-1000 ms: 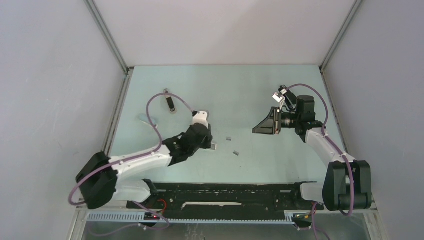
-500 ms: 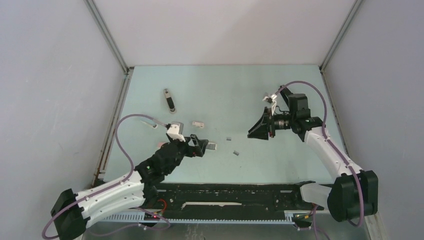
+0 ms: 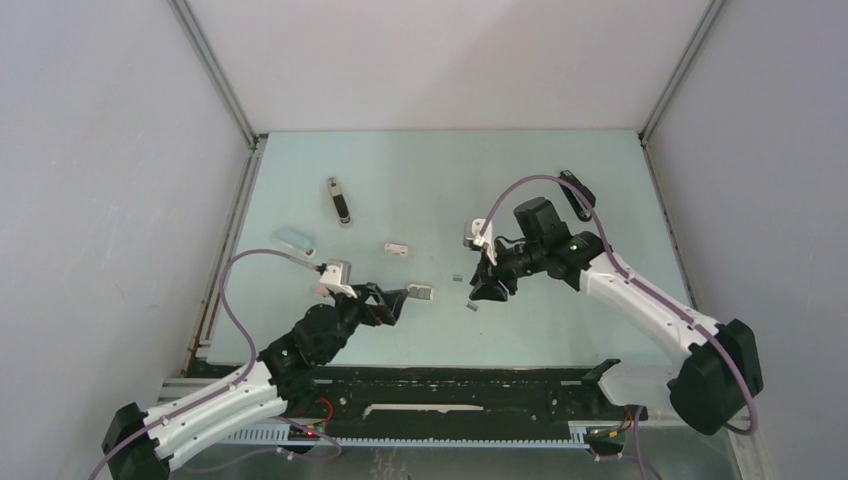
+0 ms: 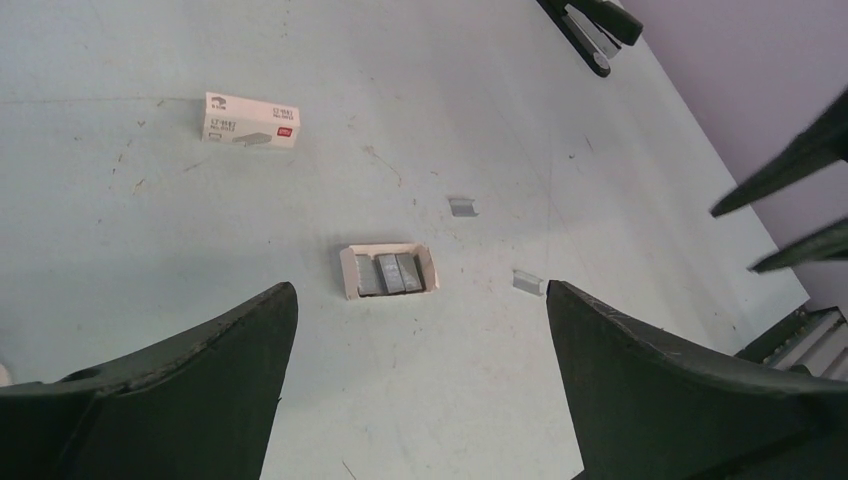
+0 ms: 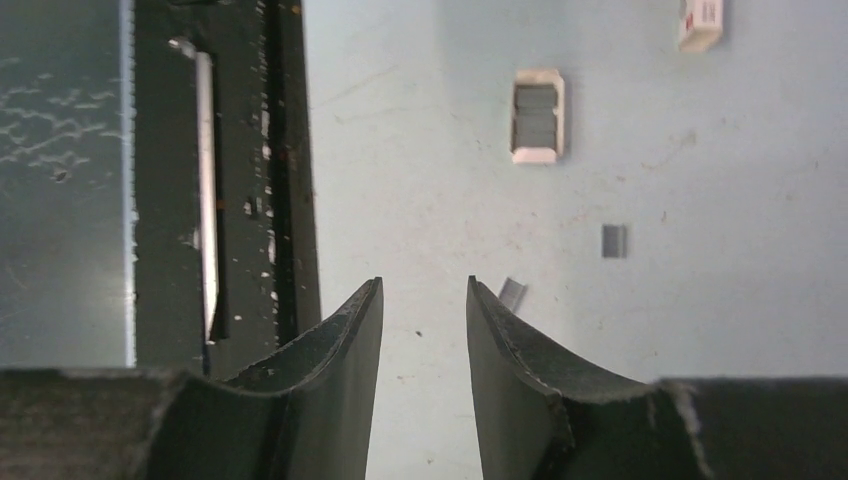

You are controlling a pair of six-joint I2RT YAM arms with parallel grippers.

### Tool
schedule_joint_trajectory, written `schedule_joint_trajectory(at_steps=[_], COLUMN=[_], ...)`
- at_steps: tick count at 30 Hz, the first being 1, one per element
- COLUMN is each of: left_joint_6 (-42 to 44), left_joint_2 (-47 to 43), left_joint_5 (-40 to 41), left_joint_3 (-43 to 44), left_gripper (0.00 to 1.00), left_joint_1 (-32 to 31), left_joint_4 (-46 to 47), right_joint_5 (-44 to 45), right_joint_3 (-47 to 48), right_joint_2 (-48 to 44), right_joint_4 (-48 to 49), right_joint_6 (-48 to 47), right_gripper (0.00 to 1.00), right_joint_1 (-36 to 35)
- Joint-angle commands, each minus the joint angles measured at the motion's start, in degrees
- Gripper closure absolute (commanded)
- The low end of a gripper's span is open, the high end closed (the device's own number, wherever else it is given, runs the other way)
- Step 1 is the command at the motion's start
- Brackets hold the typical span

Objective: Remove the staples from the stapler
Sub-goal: Place the staple in the staple box, then pick up the staple from the center of the board.

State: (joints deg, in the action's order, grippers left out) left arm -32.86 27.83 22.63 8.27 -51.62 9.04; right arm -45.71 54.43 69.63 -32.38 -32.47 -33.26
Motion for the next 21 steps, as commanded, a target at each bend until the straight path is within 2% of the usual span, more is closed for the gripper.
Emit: schedule_joint_trajectory(at_steps=[1, 12, 21], left_joint_6=[-2.22, -5.59, -7.4], left_joint_2=[-1.36, -3.3, -3.6], left_joint_5=[-0.69, -1.65, -2.33], left_joint_3=[-2.5, -6.86, -7.92], left_gripper=[0.0, 0.0, 0.0], left_joint_1=[0.29, 0.63, 0.82], left_joint_4=[3.15, 8.19, 8.96], right_joint_5=[6.98, 12.53, 15.78], right_joint_3=[1.35, -0.21, 0.17], right_joint_2=[4.32, 9.06, 12.05], right_joint_4=[-2.38, 1.59, 1.09], right_joint_6=[-0.15, 5.74, 5.85], right_gripper=[0.55, 0.55, 0.55], right_joint_1=[0.08, -0.17, -1.82])
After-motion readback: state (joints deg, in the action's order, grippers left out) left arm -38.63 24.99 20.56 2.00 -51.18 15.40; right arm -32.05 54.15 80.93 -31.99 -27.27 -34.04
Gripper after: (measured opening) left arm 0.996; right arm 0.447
